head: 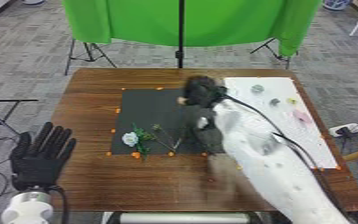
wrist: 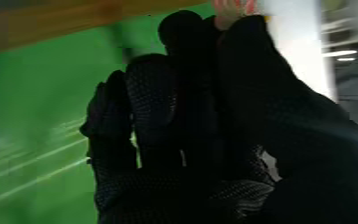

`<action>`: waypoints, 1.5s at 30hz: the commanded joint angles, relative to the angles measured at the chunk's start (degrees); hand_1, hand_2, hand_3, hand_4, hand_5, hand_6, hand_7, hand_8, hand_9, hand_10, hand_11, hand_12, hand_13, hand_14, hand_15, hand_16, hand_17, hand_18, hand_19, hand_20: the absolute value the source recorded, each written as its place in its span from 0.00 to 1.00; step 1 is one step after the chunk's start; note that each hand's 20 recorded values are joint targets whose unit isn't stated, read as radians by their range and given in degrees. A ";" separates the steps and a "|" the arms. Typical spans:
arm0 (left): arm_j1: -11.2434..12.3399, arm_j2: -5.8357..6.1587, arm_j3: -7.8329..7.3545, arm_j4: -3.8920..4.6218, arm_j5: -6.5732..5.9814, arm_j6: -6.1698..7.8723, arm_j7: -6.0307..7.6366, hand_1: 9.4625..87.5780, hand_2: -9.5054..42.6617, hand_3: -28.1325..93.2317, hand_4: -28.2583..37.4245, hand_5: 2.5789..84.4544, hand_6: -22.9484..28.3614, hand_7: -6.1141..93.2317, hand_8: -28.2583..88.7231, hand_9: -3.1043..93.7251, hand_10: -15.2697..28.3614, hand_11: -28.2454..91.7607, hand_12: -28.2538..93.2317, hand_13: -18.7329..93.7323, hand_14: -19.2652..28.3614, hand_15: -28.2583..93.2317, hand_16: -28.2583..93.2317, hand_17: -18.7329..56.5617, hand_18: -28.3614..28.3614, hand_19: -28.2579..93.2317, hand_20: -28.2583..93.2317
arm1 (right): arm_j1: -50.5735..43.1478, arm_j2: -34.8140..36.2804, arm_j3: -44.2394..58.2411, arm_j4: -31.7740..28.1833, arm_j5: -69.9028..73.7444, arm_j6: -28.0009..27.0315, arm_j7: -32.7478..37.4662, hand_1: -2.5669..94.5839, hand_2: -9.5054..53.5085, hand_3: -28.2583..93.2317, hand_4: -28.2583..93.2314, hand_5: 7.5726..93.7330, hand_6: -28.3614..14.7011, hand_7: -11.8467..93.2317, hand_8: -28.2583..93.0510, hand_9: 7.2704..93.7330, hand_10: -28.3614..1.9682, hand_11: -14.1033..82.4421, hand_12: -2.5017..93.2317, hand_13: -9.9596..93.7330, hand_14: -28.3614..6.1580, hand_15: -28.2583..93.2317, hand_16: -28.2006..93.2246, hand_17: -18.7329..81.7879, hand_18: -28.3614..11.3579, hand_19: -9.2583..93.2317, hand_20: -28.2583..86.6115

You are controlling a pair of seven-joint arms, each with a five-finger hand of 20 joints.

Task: Arrange flowers

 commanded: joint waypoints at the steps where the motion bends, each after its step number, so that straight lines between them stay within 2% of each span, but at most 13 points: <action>1: -3.93 2.06 2.11 1.30 0.04 0.36 -1.00 0.21 0.45 0.83 0.00 0.52 0.60 0.20 0.15 0.45 0.68 0.40 0.32 0.47 0.69 0.44 0.20 0.20 0.74 0.52 0.35 | 5.13 -13.66 -6.09 9.66 -15.34 1.01 -9.17 0.63 0.00 0.78 0.00 0.73 0.63 0.51 0.21 0.84 0.57 0.29 0.47 0.68 0.51 0.80 0.52 0.48 0.22 0.89 0.64; 6: -5.98 2.71 3.35 2.21 0.08 0.38 -2.16 0.21 0.45 0.83 0.00 0.52 0.60 0.20 0.15 0.45 0.68 0.40 0.32 0.47 0.69 0.44 0.20 0.20 0.74 0.52 0.35 | 4.84 -16.96 -6.09 14.65 -22.75 0.34 -7.89 0.63 0.00 0.78 0.00 0.73 0.63 0.52 0.20 0.84 0.57 0.29 0.47 0.68 0.52 0.79 0.52 0.48 0.22 0.88 0.64; 7: -4.04 3.34 3.14 0.94 -0.03 -0.01 -1.33 0.21 0.45 0.83 0.00 0.52 0.60 0.20 0.15 0.45 0.68 0.40 0.32 0.47 0.69 0.44 0.20 0.20 0.74 0.52 0.35 | 3.72 -16.02 -6.91 12.73 -23.39 -0.68 -6.67 0.63 0.00 0.78 0.00 0.73 0.63 0.52 0.20 0.84 0.57 0.29 0.47 0.68 0.52 0.79 0.52 0.48 0.22 0.88 0.64; 10: -4.21 3.82 3.26 0.87 -0.18 0.11 -0.74 0.21 0.45 0.83 0.00 0.52 0.60 0.19 0.15 0.45 0.68 0.40 0.32 0.47 0.69 0.44 0.20 0.20 0.74 0.52 0.35 | 3.36 -17.80 -5.88 14.90 -27.48 -2.01 -7.42 0.62 0.00 0.79 0.00 0.72 0.64 0.52 0.20 0.83 0.57 0.29 0.47 0.68 0.52 0.79 0.53 0.48 0.22 0.88 0.64; 12: -5.04 4.06 3.44 1.31 0.02 -0.14 -1.04 0.21 0.45 0.83 0.00 0.52 0.60 0.19 0.15 0.45 0.68 0.40 0.32 0.47 0.69 0.44 0.20 0.20 0.74 0.52 0.35 | 3.26 -19.18 -4.85 16.18 -27.23 -3.40 -6.16 0.62 0.00 0.79 0.00 0.72 0.64 0.51 0.20 0.83 0.57 0.29 0.47 0.68 0.52 0.79 0.53 0.48 0.22 0.88 0.64; 16: -5.31 3.92 3.65 1.53 -1.06 -0.21 -1.33 0.21 0.47 0.83 0.00 0.52 0.60 0.19 0.15 0.45 0.68 0.40 0.32 0.47 0.69 0.44 0.20 0.20 0.74 0.52 0.35 | 2.44 -20.41 -3.99 17.06 -28.13 -3.92 -4.73 0.62 0.00 0.78 0.00 0.72 0.64 0.51 0.20 0.83 0.57 0.29 0.46 0.68 0.51 0.78 0.52 0.48 0.22 0.88 0.64; 20: -5.32 3.81 3.43 1.69 -0.98 -0.09 -1.63 0.21 0.47 0.83 0.00 0.52 0.60 0.20 0.15 0.45 0.68 0.40 0.32 0.47 0.69 0.44 0.20 0.20 0.74 0.52 0.35 | 2.46 -20.15 -5.05 16.53 -24.93 -3.12 -2.14 0.61 0.00 0.79 0.00 0.71 0.63 0.49 0.19 0.82 0.57 0.29 0.45 0.67 0.51 0.78 0.52 0.48 0.21 0.88 0.64; 24: -5.30 3.62 3.10 1.65 -1.00 0.44 -1.86 0.22 0.50 0.82 0.00 0.52 0.60 0.20 0.15 0.46 0.68 0.40 0.32 0.47 0.69 0.44 0.20 0.20 0.74 0.52 0.35 | 2.72 -19.82 -5.99 15.64 -23.01 -2.99 -0.85 0.61 0.00 0.78 0.00 0.70 0.63 0.41 0.19 0.78 0.56 0.30 0.38 0.67 0.52 0.77 0.52 0.48 0.21 0.87 0.64; 29: -5.11 3.41 3.03 1.67 -1.08 0.51 -1.91 0.24 0.57 0.83 0.00 0.52 0.60 0.20 0.15 0.46 0.67 0.40 0.32 0.47 0.68 0.44 0.20 0.20 0.74 0.52 0.35 | 2.88 -18.52 -7.65 13.59 -21.27 -4.03 -0.13 0.57 0.00 0.84 0.00 0.67 0.65 0.31 0.18 0.73 0.54 0.33 0.30 0.66 0.51 0.76 0.53 0.47 0.20 0.88 0.63; 34: -4.95 2.82 3.00 1.87 -1.11 0.45 -2.17 0.24 0.57 0.83 0.00 0.52 0.60 0.20 0.15 0.46 0.68 0.40 0.32 0.47 0.68 0.44 0.20 0.20 0.74 0.52 0.35 | 3.67 -16.43 -9.30 10.64 -16.50 -3.65 2.48 0.54 0.00 0.86 0.00 0.65 0.65 0.29 0.12 0.70 0.50 0.37 0.25 0.66 0.49 0.76 0.51 0.47 0.20 0.88 0.63; 41: -3.36 0.53 2.16 1.65 -0.54 -0.55 -2.55 0.22 0.53 0.83 0.00 0.52 0.60 0.20 0.15 0.46 0.68 0.40 0.32 0.47 0.68 0.44 0.20 0.20 0.74 0.52 0.35 | 1.45 -9.78 -4.09 -1.69 -7.47 -6.58 9.57 0.50 0.00 0.88 0.00 0.59 0.61 0.26 0.13 0.64 0.46 0.33 0.20 0.64 0.46 0.72 0.44 0.45 0.19 0.86 0.61; 43: -3.63 0.09 1.90 1.76 0.35 -0.56 -3.02 0.22 0.52 0.83 0.00 0.52 0.60 0.20 0.15 0.46 0.68 0.40 0.32 0.47 0.68 0.44 0.20 0.20 0.74 0.52 0.35 | -0.09 -5.88 -0.56 -4.67 -6.83 -5.07 10.06 0.49 0.00 0.89 0.00 0.57 0.60 0.25 0.13 0.61 0.44 0.31 0.20 0.63 0.44 0.70 0.43 0.45 0.18 0.85 0.61; 45: -2.68 -0.02 1.40 1.22 0.68 -0.88 -2.47 0.22 0.52 0.83 0.00 0.52 0.60 0.20 0.15 0.46 0.68 0.40 0.32 0.47 0.68 0.44 0.20 0.20 0.74 0.52 0.35 | -2.36 -1.38 3.36 -7.57 -6.11 -4.58 11.26 0.48 0.00 0.89 0.00 0.55 0.58 0.24 0.14 0.58 0.41 0.29 0.19 0.61 0.44 0.66 0.41 0.44 0.18 0.84 0.60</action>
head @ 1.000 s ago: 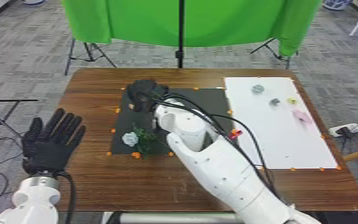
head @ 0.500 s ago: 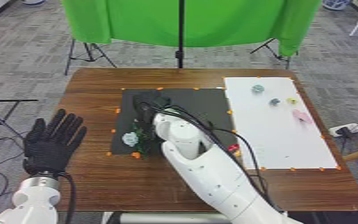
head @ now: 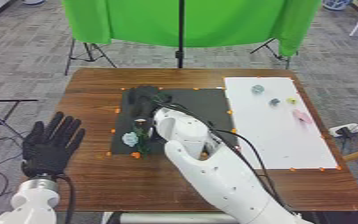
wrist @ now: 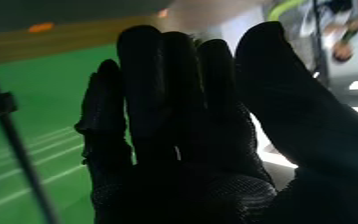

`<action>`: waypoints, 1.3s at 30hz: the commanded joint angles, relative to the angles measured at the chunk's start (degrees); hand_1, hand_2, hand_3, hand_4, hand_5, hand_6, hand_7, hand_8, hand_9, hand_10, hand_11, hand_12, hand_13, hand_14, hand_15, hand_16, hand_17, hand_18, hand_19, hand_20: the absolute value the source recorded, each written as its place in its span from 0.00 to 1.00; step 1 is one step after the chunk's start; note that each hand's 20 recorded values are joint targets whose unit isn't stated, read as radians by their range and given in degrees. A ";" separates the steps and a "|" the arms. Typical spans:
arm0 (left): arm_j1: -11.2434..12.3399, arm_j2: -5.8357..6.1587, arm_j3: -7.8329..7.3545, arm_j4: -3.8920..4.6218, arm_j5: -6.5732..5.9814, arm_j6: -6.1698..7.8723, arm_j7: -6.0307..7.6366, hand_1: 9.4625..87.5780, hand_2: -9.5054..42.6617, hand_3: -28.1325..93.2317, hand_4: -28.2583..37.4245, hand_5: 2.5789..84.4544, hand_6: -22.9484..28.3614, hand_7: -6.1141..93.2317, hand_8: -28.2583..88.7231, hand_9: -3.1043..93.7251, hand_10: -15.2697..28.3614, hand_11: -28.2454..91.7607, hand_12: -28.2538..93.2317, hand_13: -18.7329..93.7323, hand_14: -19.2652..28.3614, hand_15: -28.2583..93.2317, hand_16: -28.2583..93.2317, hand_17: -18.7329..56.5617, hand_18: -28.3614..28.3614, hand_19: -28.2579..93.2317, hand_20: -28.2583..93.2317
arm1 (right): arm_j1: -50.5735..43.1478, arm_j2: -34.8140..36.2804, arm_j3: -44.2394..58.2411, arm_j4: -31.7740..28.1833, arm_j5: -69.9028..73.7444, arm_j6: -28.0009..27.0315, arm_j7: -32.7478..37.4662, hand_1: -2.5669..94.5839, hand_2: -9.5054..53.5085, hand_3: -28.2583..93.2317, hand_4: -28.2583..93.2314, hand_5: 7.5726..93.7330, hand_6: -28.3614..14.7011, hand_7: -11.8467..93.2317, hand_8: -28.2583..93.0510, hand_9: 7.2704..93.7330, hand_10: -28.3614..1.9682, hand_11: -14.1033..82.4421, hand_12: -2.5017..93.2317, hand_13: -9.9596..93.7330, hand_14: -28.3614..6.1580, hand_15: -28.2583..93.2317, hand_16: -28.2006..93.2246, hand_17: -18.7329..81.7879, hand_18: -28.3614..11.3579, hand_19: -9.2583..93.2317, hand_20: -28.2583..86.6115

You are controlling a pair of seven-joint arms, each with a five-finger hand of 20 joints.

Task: Arrange flowers

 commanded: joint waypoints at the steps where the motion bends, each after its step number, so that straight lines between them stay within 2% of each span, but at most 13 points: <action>1: 2.74 -2.41 -1.12 -0.34 1.87 -0.82 -0.63 0.22 0.52 0.82 0.00 0.52 0.60 0.20 0.15 0.46 0.68 0.40 0.32 0.47 0.68 0.44 0.20 0.20 0.74 0.52 0.35 | -5.45 14.75 13.53 -11.71 1.27 1.46 3.83 0.48 0.00 0.89 0.00 0.54 0.58 0.23 0.14 0.56 0.41 0.29 0.19 0.60 0.44 0.64 0.40 0.43 0.18 0.84 0.59; 3: 3.50 -2.60 -1.66 -0.52 2.03 -0.39 -0.17 0.22 0.51 0.82 0.00 0.52 0.60 0.20 0.15 0.46 0.68 0.40 0.32 0.47 0.68 0.44 0.20 0.20 0.74 0.52 0.35 | -8.37 19.06 17.23 -12.47 0.58 2.90 4.70 0.47 0.00 0.89 0.00 0.52 0.57 0.23 0.14 0.52 0.39 0.27 0.19 0.57 0.42 0.60 0.38 0.42 0.18 0.82 0.58; 5: 4.45 -2.72 -2.26 -0.93 1.27 0.56 0.69 0.22 0.51 0.82 0.00 0.52 0.60 0.20 0.15 0.46 0.68 0.40 0.32 0.47 0.68 0.44 0.20 0.20 0.74 0.52 0.35 | -11.79 23.20 20.80 -12.36 -2.24 4.22 4.52 0.47 0.00 0.89 0.00 0.50 0.57 0.22 0.15 0.48 0.39 0.25 0.19 0.53 0.41 0.53 0.37 0.40 0.19 0.77 0.55; 9: 5.69 -3.03 -3.38 -1.22 1.32 0.29 1.09 0.22 0.51 0.83 0.00 0.49 0.58 0.20 0.15 0.45 0.67 0.40 0.32 0.47 0.69 0.44 0.20 0.20 0.74 0.52 0.35 | -18.50 28.01 28.58 -14.16 0.63 3.28 9.46 0.46 0.00 0.90 0.00 0.46 0.57 0.23 0.14 0.42 0.40 0.23 0.18 0.48 0.39 0.46 0.37 0.37 0.20 0.72 0.51; 13: 6.11 -2.83 -4.14 -1.44 1.00 0.12 1.33 0.22 0.50 0.83 0.00 0.49 0.59 0.20 0.15 0.45 0.67 0.40 0.32 0.47 0.69 0.44 0.21 0.20 0.74 0.52 0.35 | -24.74 28.20 35.25 -15.24 0.63 4.08 13.12 0.45 0.00 0.90 0.00 0.44 0.56 0.23 0.14 0.39 0.38 0.23 0.18 0.45 0.37 0.44 0.39 0.36 0.20 0.74 0.50; 18: 4.78 -2.93 -3.58 -1.05 0.92 0.02 1.19 0.22 0.50 0.83 0.00 0.49 0.59 0.20 0.15 0.45 0.68 0.40 0.32 0.47 0.69 0.44 0.20 0.20 0.74 0.52 0.35 | -25.99 27.49 37.20 -13.62 -0.57 5.46 15.92 0.43 0.00 0.91 0.00 0.36 0.53 0.22 0.15 0.30 0.33 0.21 0.18 0.39 0.33 0.44 0.40 0.34 0.19 0.77 0.52; 25: 3.75 -2.70 -2.83 -0.85 1.28 -0.05 1.00 0.22 0.50 0.82 0.00 0.50 0.59 0.20 0.14 0.45 0.68 0.40 0.32 0.47 0.69 0.44 0.20 0.20 0.74 0.52 0.35 | -22.39 26.93 35.71 -9.38 -0.22 0.91 17.22 0.42 0.00 0.90 0.00 0.33 0.53 0.21 0.15 0.27 0.34 0.20 0.17 0.36 0.32 0.41 0.38 0.34 0.20 0.76 0.52; 28: 3.87 -3.11 -2.97 -1.06 0.58 1.12 0.32 0.22 0.50 0.82 0.00 0.50 0.59 0.20 0.14 0.45 0.68 0.40 0.32 0.47 0.69 0.44 0.20 0.20 0.74 0.52 0.35 | -19.97 26.43 34.15 -6.16 -0.01 -2.65 19.94 0.46 0.00 0.90 0.00 0.39 0.54 0.22 0.14 0.35 0.37 0.22 0.17 0.42 0.37 0.41 0.38 0.37 0.20 0.77 0.51; 30: 3.87 -3.27 -2.96 -0.92 0.74 0.89 -0.35 0.22 0.50 0.82 0.00 0.51 0.59 0.20 0.14 0.45 0.68 0.40 0.32 0.47 0.69 0.44 0.20 0.20 0.74 0.52 0.35 | -20.09 26.52 33.46 -4.37 -1.46 1.02 20.49 0.51 0.00 0.90 0.00 0.42 0.55 0.23 0.14 0.39 0.38 0.24 0.16 0.47 0.40 0.41 0.37 0.41 0.21 0.77 0.49; 32: 4.16 -3.39 -3.01 -1.12 0.80 1.16 -0.56 0.22 0.50 0.82 0.00 0.51 0.60 0.20 0.15 0.45 0.68 0.40 0.32 0.47 0.69 0.44 0.20 0.20 0.74 0.52 0.35 | -21.05 26.49 33.38 -4.01 -1.87 4.59 20.80 0.59 0.00 0.90 0.00 0.53 0.60 0.25 0.13 0.51 0.43 0.27 0.16 0.60 0.49 0.43 0.37 0.49 0.25 0.79 0.48; 34: 4.82 -3.53 -3.34 -1.32 0.71 1.03 -0.54 0.21 0.50 0.82 0.00 0.51 0.60 0.20 0.15 0.45 0.68 0.40 0.32 0.47 0.69 0.44 0.20 0.20 0.74 0.52 0.35 | -21.90 26.47 33.45 -4.01 -2.58 7.56 19.93 0.63 0.00 0.87 0.00 0.57 0.61 0.25 0.13 0.58 0.48 0.29 0.18 0.65 0.55 0.43 0.41 0.51 0.28 0.82 0.47; 36: 5.05 -3.57 -3.42 -1.39 0.64 1.19 -0.31 0.22 0.50 0.82 0.00 0.51 0.60 0.20 0.15 0.45 0.68 0.40 0.32 0.47 0.69 0.44 0.20 0.20 0.74 0.52 0.35 | -22.48 26.66 33.33 -4.05 -2.97 10.31 19.26 0.69 0.00 0.82 0.00 0.65 0.64 0.28 0.13 0.72 0.54 0.26 0.31 0.74 0.65 0.42 0.52 0.54 0.35 0.92 0.40; 39: 4.87 -3.54 -3.30 -1.40 0.71 1.09 -0.28 0.22 0.50 0.82 0.00 0.51 0.60 0.20 0.15 0.45 0.68 0.40 0.32 0.47 0.69 0.44 0.20 0.20 0.74 0.52 0.35 | -23.26 27.12 33.38 -5.64 -2.71 12.75 18.63 0.72 0.00 0.80 0.00 0.72 0.63 0.33 0.22 0.82 0.58 0.25 0.42 0.80 0.70 0.44 0.58 0.58 0.42 0.99 0.35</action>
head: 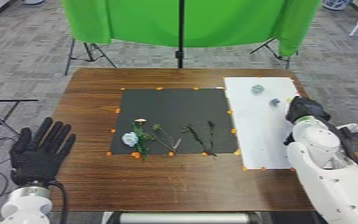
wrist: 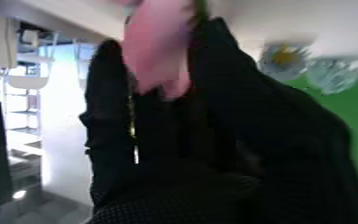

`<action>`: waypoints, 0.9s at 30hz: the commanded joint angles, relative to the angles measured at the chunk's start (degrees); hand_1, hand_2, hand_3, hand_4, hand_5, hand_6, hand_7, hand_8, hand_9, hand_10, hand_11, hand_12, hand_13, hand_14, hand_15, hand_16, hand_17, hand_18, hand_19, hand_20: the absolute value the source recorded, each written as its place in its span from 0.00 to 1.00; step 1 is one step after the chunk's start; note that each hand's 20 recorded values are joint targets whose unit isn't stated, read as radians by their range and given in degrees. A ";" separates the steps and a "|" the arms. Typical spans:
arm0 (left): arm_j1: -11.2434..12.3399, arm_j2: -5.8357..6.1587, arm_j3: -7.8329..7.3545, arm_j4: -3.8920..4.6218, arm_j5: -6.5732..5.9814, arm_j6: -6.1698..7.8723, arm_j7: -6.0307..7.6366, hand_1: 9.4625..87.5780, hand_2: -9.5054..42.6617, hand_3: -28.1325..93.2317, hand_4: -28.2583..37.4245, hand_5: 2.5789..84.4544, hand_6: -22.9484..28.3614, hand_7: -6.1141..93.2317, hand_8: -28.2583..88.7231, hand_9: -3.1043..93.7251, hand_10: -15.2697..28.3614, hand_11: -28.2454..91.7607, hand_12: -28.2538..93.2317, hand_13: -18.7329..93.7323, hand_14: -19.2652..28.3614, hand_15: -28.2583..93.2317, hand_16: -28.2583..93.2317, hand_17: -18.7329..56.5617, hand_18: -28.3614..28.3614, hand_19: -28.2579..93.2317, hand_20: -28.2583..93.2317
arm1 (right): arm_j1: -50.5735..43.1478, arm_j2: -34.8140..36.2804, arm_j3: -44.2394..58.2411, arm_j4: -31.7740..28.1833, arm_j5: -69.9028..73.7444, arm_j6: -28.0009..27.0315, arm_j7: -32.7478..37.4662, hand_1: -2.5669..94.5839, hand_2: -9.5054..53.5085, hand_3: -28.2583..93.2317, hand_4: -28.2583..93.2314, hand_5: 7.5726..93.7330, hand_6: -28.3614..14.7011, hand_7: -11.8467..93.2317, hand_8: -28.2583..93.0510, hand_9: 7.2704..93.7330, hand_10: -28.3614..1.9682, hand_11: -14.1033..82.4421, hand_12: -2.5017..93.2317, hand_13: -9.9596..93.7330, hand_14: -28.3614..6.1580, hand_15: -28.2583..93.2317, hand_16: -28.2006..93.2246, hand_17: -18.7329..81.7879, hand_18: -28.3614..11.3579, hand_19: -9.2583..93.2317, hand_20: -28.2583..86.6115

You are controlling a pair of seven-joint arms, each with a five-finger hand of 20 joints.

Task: Arrange flowers

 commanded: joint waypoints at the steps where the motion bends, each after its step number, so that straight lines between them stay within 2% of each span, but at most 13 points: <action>1: 1.26 -0.79 -0.06 -0.14 -0.27 0.62 -0.62 0.22 0.50 0.82 0.00 0.51 0.60 0.20 0.15 0.45 0.68 0.40 0.32 0.47 0.69 0.44 0.20 0.20 0.74 0.52 0.35 | -4.65 0.72 -0.25 -1.78 -1.24 11.72 -1.88 0.73 0.00 0.80 0.00 0.74 0.63 0.36 0.23 0.84 0.58 0.27 0.44 0.81 0.70 0.46 0.59 0.59 0.43 1.00 0.35; 8: 1.75 -0.84 -0.07 -0.29 -0.37 0.75 -0.34 0.22 0.50 0.82 0.00 0.51 0.60 0.20 0.15 0.45 0.68 0.40 0.32 0.47 0.69 0.44 0.20 0.20 0.74 0.52 0.35 | -3.79 2.42 -4.28 -12.95 0.64 14.27 -10.44 0.73 0.00 0.81 0.00 0.74 0.63 0.39 0.23 0.85 0.58 0.27 0.47 0.81 0.68 0.48 0.61 0.59 0.44 1.00 0.35; 13: 2.08 -0.69 -0.01 -0.38 -0.40 0.83 -0.22 0.22 0.50 0.82 0.00 0.51 0.60 0.20 0.15 0.45 0.68 0.40 0.32 0.47 0.69 0.44 0.20 0.19 0.74 0.52 0.35 | 1.94 0.89 -12.12 -16.04 0.92 15.24 -19.24 0.73 0.00 0.81 0.00 0.74 0.63 0.40 0.23 0.85 0.57 0.28 0.48 0.81 0.67 0.48 0.61 0.58 0.43 1.00 0.36; 18: 1.97 -0.61 0.36 -0.41 -0.25 0.90 -0.68 0.22 0.50 0.82 0.00 0.51 0.60 0.20 0.15 0.45 0.68 0.40 0.32 0.47 0.69 0.44 0.20 0.19 0.74 0.52 0.35 | 10.09 -4.95 -21.47 -13.00 0.22 11.22 -25.24 0.73 0.00 0.81 0.00 0.73 0.63 0.40 0.23 0.84 0.57 0.28 0.49 0.79 0.66 0.50 0.61 0.57 0.41 1.00 0.37; 24: 1.04 0.13 1.19 -0.19 -0.19 1.09 -0.65 0.22 0.50 0.82 0.00 0.51 0.60 0.20 0.15 0.45 0.68 0.40 0.32 0.47 0.69 0.44 0.20 0.19 0.74 0.53 0.35 | 15.90 -12.10 -30.78 -4.84 -4.51 11.18 -32.09 0.72 0.00 0.81 0.00 0.72 0.63 0.41 0.22 0.83 0.56 0.28 0.48 0.79 0.66 0.50 0.60 0.56 0.41 1.00 0.37; 27: -0.30 0.46 1.89 0.26 -0.43 1.11 -0.99 0.22 0.50 0.82 0.00 0.51 0.60 0.20 0.15 0.45 0.68 0.40 0.32 0.47 0.69 0.44 0.20 0.19 0.74 0.53 0.35 | 16.90 -15.11 -33.21 -1.50 -7.28 9.47 -34.38 0.72 0.00 0.81 0.00 0.72 0.63 0.41 0.22 0.83 0.56 0.28 0.48 0.78 0.66 0.51 0.60 0.57 0.40 0.99 0.36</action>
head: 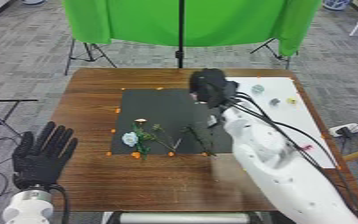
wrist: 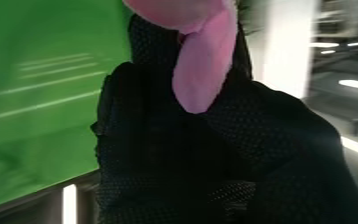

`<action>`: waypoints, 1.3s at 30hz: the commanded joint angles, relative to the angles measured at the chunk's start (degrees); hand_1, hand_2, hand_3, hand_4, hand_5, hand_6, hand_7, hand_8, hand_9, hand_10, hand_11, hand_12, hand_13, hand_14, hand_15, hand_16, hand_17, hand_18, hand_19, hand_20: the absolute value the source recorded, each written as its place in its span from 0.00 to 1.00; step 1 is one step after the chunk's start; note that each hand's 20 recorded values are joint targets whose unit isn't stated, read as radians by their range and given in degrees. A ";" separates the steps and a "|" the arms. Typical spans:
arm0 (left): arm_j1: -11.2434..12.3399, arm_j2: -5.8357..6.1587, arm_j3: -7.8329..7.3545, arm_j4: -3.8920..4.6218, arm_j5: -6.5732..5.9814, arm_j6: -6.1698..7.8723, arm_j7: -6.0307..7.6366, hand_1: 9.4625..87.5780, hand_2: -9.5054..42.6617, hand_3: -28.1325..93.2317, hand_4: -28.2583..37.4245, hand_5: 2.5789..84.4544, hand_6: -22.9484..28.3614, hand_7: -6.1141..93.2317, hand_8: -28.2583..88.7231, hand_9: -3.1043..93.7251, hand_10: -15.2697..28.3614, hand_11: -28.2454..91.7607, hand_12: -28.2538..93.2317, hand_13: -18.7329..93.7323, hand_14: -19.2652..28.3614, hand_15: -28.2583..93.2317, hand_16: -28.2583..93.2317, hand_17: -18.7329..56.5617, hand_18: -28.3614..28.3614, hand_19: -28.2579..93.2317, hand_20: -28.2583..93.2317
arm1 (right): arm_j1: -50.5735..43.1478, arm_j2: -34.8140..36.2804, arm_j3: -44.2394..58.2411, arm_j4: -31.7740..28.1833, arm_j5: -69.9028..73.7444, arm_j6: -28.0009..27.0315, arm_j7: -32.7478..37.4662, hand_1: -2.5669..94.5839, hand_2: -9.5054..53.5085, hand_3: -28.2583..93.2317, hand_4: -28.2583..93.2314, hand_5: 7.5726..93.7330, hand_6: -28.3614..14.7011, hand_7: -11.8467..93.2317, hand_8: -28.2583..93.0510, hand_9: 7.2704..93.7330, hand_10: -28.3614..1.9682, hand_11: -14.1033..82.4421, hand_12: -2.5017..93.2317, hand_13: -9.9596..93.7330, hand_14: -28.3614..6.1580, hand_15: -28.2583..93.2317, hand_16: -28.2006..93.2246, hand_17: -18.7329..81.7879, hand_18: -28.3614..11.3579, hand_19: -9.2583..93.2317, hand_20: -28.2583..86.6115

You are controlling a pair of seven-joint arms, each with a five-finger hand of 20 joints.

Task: Arrange flowers

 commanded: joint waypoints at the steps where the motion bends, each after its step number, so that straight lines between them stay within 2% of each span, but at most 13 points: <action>1: -2.12 0.72 1.76 0.77 -0.24 0.80 -1.13 0.22 0.50 0.82 0.00 0.51 0.60 0.20 0.15 0.45 0.68 0.40 0.32 0.47 0.69 0.44 0.20 0.19 0.74 0.53 0.35 | 4.42 -10.27 -8.70 7.32 -7.07 -1.76 -6.45 0.71 0.00 0.81 0.00 0.72 0.63 0.41 0.22 0.83 0.56 0.28 0.48 0.78 0.65 0.51 0.60 0.57 0.40 0.99 0.36; 4: -3.58 1.21 2.40 1.25 0.04 0.84 -1.66 0.22 0.50 0.82 0.00 0.51 0.60 0.20 0.15 0.45 0.68 0.40 0.32 0.47 0.69 0.44 0.20 0.19 0.74 0.53 0.35 | 3.80 -10.77 -10.29 7.13 -9.03 -2.90 -6.81 0.71 0.00 0.81 0.00 0.72 0.63 0.41 0.21 0.82 0.56 0.28 0.48 0.78 0.65 0.51 0.60 0.57 0.40 0.98 0.37; 7: -4.20 1.60 2.38 1.51 -0.05 1.26 -1.39 0.22 0.50 0.82 0.00 0.51 0.60 0.20 0.15 0.45 0.68 0.40 0.32 0.46 0.69 0.44 0.20 0.19 0.74 0.53 0.35 | 3.74 -11.63 -11.24 8.92 -11.78 -1.70 -8.39 0.70 0.00 0.81 0.00 0.71 0.62 0.41 0.21 0.82 0.56 0.29 0.47 0.77 0.64 0.51 0.59 0.57 0.39 0.95 0.40; 8: -5.10 1.55 2.40 1.96 0.05 1.57 -1.90 0.22 0.50 0.82 0.00 0.51 0.60 0.20 0.15 0.45 0.68 0.40 0.32 0.46 0.69 0.44 0.20 0.19 0.74 0.53 0.35 | 4.36 -12.35 -11.28 10.00 -12.71 -2.77 -8.77 0.70 0.00 0.81 0.00 0.71 0.62 0.41 0.21 0.81 0.56 0.29 0.47 0.77 0.64 0.51 0.59 0.57 0.39 0.94 0.40; 12: -5.69 1.56 2.90 2.09 -0.76 1.29 -2.16 0.21 0.50 0.82 0.00 0.51 0.60 0.20 0.15 0.45 0.68 0.40 0.32 0.47 0.69 0.44 0.20 0.19 0.74 0.53 0.35 | 4.40 -12.93 -11.55 11.64 -14.20 -1.77 -7.35 0.69 0.00 0.81 0.00 0.70 0.62 0.41 0.21 0.81 0.56 0.28 0.47 0.76 0.62 0.51 0.59 0.57 0.37 0.90 0.44; 14: -5.55 1.73 2.94 2.03 -0.37 1.12 -2.25 0.21 0.50 0.82 0.00 0.51 0.60 0.20 0.15 0.45 0.68 0.40 0.32 0.47 0.69 0.44 0.20 0.19 0.74 0.53 0.35 | 4.22 -12.92 -11.44 11.83 -13.75 -1.89 -6.35 0.69 0.00 0.81 0.00 0.70 0.62 0.41 0.21 0.81 0.56 0.28 0.47 0.76 0.62 0.51 0.59 0.57 0.37 0.90 0.44; 17: -5.05 1.78 2.71 1.88 -0.52 1.24 -2.07 0.21 0.50 0.82 0.00 0.51 0.60 0.20 0.15 0.45 0.68 0.40 0.32 0.47 0.69 0.44 0.20 0.19 0.74 0.53 0.35 | 3.38 -12.69 -10.91 11.43 -13.62 -2.55 -5.56 0.69 0.00 0.81 0.00 0.69 0.62 0.41 0.20 0.80 0.56 0.28 0.46 0.76 0.61 0.51 0.59 0.56 0.38 0.89 0.44; 18: -4.50 1.80 2.59 1.53 -0.75 1.27 -1.74 0.21 0.50 0.82 0.00 0.52 0.60 0.20 0.15 0.45 0.68 0.40 0.32 0.47 0.69 0.44 0.20 0.19 0.74 0.53 0.35 | 2.99 -12.25 -11.20 10.75 -12.97 -2.51 -4.50 0.69 0.00 0.81 0.00 0.69 0.62 0.41 0.20 0.80 0.56 0.28 0.46 0.76 0.61 0.51 0.59 0.56 0.38 0.89 0.44; 25: -3.36 1.65 2.07 1.08 -0.67 0.78 -1.89 0.21 0.50 0.82 0.00 0.52 0.60 0.20 0.15 0.45 0.68 0.40 0.32 0.47 0.69 0.44 0.20 0.19 0.74 0.53 0.35 | 0.86 -11.92 -11.31 8.18 -11.64 -2.72 -3.41 0.68 0.00 0.81 0.00 0.69 0.62 0.39 0.20 0.80 0.55 0.27 0.44 0.75 0.61 0.50 0.58 0.58 0.38 0.85 0.44; 26: -3.15 1.96 2.13 0.91 -1.08 0.86 -1.51 0.21 0.50 0.82 0.00 0.52 0.60 0.20 0.15 0.45 0.68 0.40 0.32 0.47 0.69 0.44 0.20 0.19 0.74 0.53 0.35 | 0.57 -11.86 -11.46 7.75 -11.41 -2.69 -3.04 0.68 0.00 0.80 0.00 0.69 0.61 0.39 0.20 0.80 0.55 0.27 0.44 0.75 0.61 0.50 0.58 0.58 0.38 0.84 0.45; 27: -3.21 2.27 2.29 0.70 -1.42 1.25 -1.12 0.21 0.50 0.82 0.00 0.52 0.60 0.20 0.15 0.45 0.68 0.40 0.32 0.47 0.69 0.44 0.20 0.19 0.74 0.53 0.35 | 0.43 -11.97 -11.40 7.59 -11.06 -2.96 -3.28 0.67 0.00 0.80 0.00 0.69 0.61 0.39 0.20 0.80 0.54 0.27 0.44 0.75 0.61 0.50 0.58 0.58 0.38 0.83 0.45; 32: -4.12 2.14 2.68 0.91 -0.96 0.57 -1.67 0.21 0.50 0.82 0.00 0.52 0.60 0.20 0.15 0.46 0.68 0.40 0.32 0.47 0.69 0.45 0.20 0.19 0.74 0.53 0.35 | -0.23 -11.96 -11.39 7.64 -11.81 -5.38 -2.79 0.63 0.00 0.81 0.00 0.68 0.61 0.37 0.20 0.78 0.52 0.26 0.43 0.75 0.59 0.50 0.58 0.58 0.37 0.80 0.47; 39: -4.29 1.41 2.77 1.25 -0.83 0.82 -1.95 0.21 0.51 0.82 0.00 0.52 0.60 0.20 0.15 0.46 0.68 0.40 0.32 0.47 0.69 0.45 0.20 0.19 0.74 0.53 0.35 | -1.69 -11.76 -9.05 5.37 -9.58 -5.27 -0.62 0.57 0.00 0.86 0.00 0.65 0.63 0.30 0.12 0.67 0.48 0.37 0.23 0.70 0.55 0.55 0.51 0.53 0.29 0.80 0.51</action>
